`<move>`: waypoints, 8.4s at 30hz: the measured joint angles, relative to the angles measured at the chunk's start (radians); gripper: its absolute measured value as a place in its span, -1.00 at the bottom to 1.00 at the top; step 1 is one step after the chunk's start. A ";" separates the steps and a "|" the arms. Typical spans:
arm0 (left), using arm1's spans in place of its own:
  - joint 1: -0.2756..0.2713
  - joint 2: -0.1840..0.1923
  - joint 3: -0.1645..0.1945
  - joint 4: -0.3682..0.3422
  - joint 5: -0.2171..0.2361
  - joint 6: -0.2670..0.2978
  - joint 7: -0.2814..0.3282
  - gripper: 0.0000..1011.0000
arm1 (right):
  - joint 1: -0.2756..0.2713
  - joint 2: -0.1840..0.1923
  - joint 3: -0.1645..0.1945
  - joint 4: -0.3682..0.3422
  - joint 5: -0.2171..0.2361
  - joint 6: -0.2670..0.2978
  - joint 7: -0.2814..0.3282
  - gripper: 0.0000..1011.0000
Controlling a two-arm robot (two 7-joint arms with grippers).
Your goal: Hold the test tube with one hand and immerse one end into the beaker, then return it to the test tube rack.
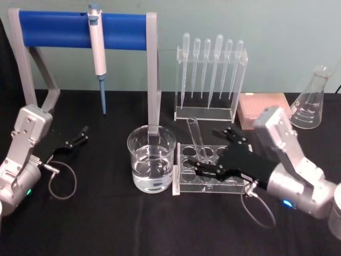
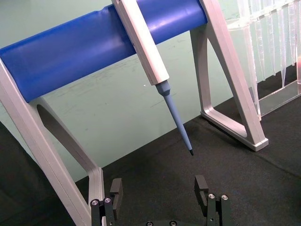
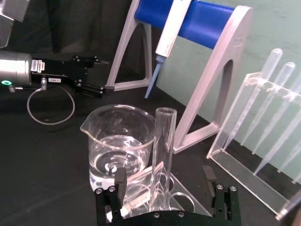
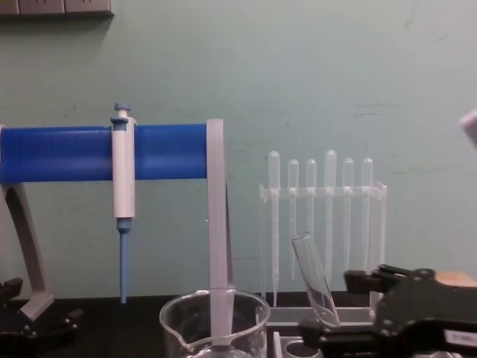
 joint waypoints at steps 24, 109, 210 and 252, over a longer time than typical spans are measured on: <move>0.000 0.000 0.000 0.000 0.000 0.000 0.000 0.98 | 0.062 -0.086 0.025 0.054 -0.024 0.075 0.073 0.09; 0.000 0.000 0.000 0.000 0.000 0.000 0.000 0.98 | -0.088 -0.111 0.199 -0.156 0.089 0.021 -0.008 -0.56; 0.000 0.000 0.000 0.000 0.000 0.000 0.000 0.98 | -0.069 -0.115 0.201 -0.182 0.085 0.023 -0.014 -0.56; 0.000 0.000 0.000 0.000 0.000 0.000 0.000 0.98 | 0.118 -0.297 -0.046 0.187 -0.006 -0.094 0.054 -0.56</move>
